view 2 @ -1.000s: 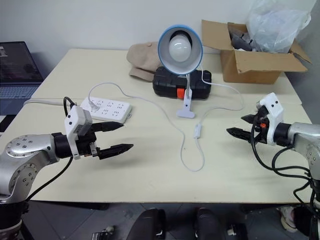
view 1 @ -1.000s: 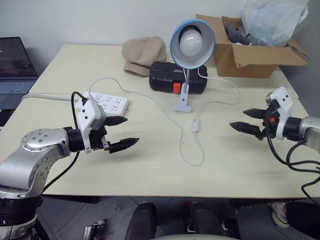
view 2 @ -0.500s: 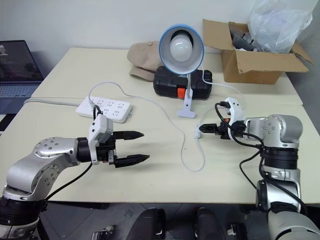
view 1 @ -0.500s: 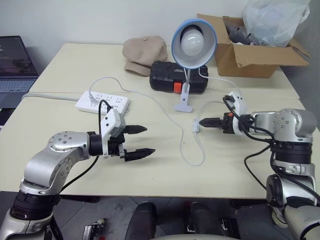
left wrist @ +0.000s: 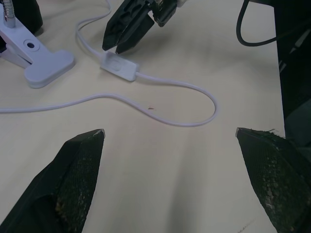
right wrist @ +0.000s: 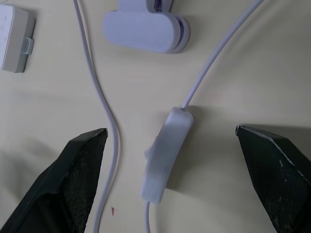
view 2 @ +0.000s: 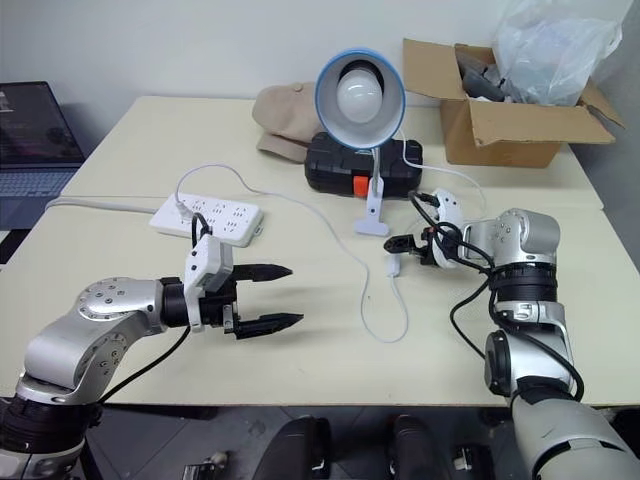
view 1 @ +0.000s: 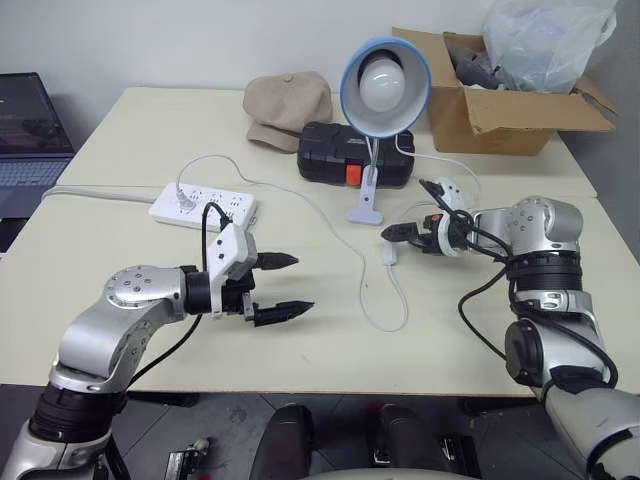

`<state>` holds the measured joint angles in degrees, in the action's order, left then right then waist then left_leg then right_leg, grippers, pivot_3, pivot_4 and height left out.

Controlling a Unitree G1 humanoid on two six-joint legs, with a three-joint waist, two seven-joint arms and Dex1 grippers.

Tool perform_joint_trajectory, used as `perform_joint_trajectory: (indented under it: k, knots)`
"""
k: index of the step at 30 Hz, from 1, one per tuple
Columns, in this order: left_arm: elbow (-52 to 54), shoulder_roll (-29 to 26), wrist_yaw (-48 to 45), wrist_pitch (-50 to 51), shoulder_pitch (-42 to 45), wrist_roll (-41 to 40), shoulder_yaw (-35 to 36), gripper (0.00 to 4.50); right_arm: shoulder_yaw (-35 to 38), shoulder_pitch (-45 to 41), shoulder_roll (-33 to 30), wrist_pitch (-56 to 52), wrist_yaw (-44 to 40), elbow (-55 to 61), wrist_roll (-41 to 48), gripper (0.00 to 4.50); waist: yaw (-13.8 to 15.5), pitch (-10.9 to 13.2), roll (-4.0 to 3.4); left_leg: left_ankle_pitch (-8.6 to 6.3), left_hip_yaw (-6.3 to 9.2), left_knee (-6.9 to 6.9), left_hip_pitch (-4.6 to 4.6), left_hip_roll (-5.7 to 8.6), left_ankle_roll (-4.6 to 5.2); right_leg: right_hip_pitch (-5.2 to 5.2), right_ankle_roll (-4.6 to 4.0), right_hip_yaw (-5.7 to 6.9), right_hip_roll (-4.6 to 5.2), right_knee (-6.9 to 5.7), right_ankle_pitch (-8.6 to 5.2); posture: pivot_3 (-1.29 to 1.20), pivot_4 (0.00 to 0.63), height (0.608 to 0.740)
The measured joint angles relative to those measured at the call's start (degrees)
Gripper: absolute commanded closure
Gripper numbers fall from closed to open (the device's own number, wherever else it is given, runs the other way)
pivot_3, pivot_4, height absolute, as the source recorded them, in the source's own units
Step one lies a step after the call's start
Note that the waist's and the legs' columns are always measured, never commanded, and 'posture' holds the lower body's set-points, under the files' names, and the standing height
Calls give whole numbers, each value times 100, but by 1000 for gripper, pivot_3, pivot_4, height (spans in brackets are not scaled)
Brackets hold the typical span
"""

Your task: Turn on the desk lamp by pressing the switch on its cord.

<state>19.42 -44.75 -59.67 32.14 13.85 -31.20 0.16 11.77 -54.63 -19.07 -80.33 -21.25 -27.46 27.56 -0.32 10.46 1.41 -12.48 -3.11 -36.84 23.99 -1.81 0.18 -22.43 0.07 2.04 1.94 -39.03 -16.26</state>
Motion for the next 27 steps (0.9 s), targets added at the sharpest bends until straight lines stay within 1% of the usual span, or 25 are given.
perform_joint_trajectory:
  k: [20,22,23,24,26,27]
  knots:
    - [-236,123,-82,-321,-88,247,-103,0,-317,-419,54,606,-327,-894,-232,63,-35,0,0,-1,-1,0,-2,-4,1,1,0,-1,-2,0,0,0,150,740]
    - [-250,124,-90,-356,-97,258,-103,0,-373,-461,54,651,-373,-959,-266,428,-46,0,0,0,-1,0,-2,-4,1,1,0,-1,-2,1,0,0,150,740]
    - [-262,124,-95,-369,-97,267,-103,0,-403,-486,54,685,-393,-1014,-290,503,-57,0,0,-1,-1,0,-2,-4,1,1,0,-1,-2,1,0,0,150,740]
    - [-285,124,-98,-379,-97,277,-103,0,-413,-499,54,718,-411,-1060,-328,686,-68,0,0,-1,-1,1,-2,-4,1,1,0,-1,-2,0,0,0,150,740]
    - [-345,124,-99,-383,-97,296,-103,0,-420,-510,48,760,-443,-1131,-384,1262,-87,0,0,-1,-1,1,-2,-4,1,0,0,-1,-2,1,0,0,150,740]
    - [-352,124,-99,-383,-96,308,-103,0,-430,-511,49,763,-462,-1148,-392,1443,-99,0,0,-1,-1,2,-1,-4,1,0,0,-1,-2,1,0,0,150,740]
